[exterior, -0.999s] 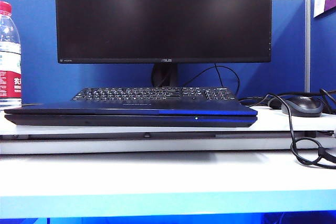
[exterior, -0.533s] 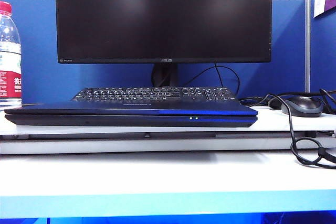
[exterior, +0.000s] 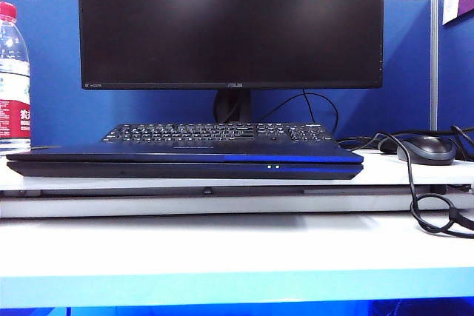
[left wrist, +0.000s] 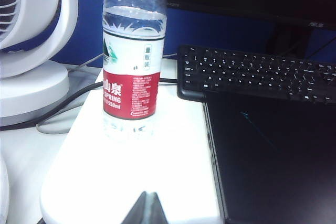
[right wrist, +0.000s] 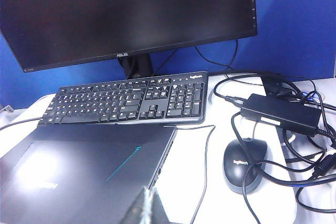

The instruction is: Close the lid of the black laptop.

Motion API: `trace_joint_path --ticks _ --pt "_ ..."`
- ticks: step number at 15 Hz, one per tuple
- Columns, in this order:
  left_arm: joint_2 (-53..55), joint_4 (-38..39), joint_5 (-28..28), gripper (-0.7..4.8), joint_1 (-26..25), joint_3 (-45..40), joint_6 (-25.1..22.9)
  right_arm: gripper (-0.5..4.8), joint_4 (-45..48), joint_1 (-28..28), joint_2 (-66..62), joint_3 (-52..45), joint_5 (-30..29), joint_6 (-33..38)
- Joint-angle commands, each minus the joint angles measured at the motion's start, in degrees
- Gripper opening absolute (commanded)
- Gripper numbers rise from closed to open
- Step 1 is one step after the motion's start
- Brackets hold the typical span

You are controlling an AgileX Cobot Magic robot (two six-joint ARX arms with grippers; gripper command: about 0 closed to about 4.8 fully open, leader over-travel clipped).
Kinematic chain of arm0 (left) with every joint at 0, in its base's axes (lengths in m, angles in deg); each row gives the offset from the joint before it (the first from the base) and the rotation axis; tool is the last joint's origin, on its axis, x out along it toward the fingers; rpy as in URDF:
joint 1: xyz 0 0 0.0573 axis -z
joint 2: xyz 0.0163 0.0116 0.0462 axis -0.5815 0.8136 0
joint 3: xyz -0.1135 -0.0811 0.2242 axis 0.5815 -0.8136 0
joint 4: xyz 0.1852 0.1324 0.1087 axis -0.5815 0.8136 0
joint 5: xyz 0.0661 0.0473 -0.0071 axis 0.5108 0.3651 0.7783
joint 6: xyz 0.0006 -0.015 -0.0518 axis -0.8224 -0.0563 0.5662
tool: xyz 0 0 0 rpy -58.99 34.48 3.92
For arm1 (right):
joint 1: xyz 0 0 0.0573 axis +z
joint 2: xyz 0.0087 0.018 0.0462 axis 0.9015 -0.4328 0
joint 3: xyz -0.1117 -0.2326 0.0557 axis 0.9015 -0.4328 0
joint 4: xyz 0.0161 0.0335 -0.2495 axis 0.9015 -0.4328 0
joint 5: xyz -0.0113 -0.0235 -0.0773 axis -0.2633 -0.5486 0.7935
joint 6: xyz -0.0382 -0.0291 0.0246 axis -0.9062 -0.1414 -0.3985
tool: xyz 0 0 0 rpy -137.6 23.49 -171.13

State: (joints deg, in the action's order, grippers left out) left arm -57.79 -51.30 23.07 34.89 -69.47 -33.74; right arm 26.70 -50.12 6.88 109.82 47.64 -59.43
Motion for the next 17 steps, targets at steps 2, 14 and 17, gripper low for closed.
trace_joint_path --ticks 2,14,17 --pt "-0.1 -0.7 0.0 -0.05 0.1 0.0 0.0 -0.01 0.6 0.0 0.0 0.2 0.0 0.3" --pt "-0.1 -0.2 -0.1 -0.05 0.1 0.0 0.0 -0.01 17.1 -15.6 5.2 -25.3 -3.4 -5.7" --pt "-0.1 -0.2 -0.1 -0.05 0.1 0.0 0.0 -0.01 18.2 -15.5 5.2 -26.3 -0.6 -5.6"
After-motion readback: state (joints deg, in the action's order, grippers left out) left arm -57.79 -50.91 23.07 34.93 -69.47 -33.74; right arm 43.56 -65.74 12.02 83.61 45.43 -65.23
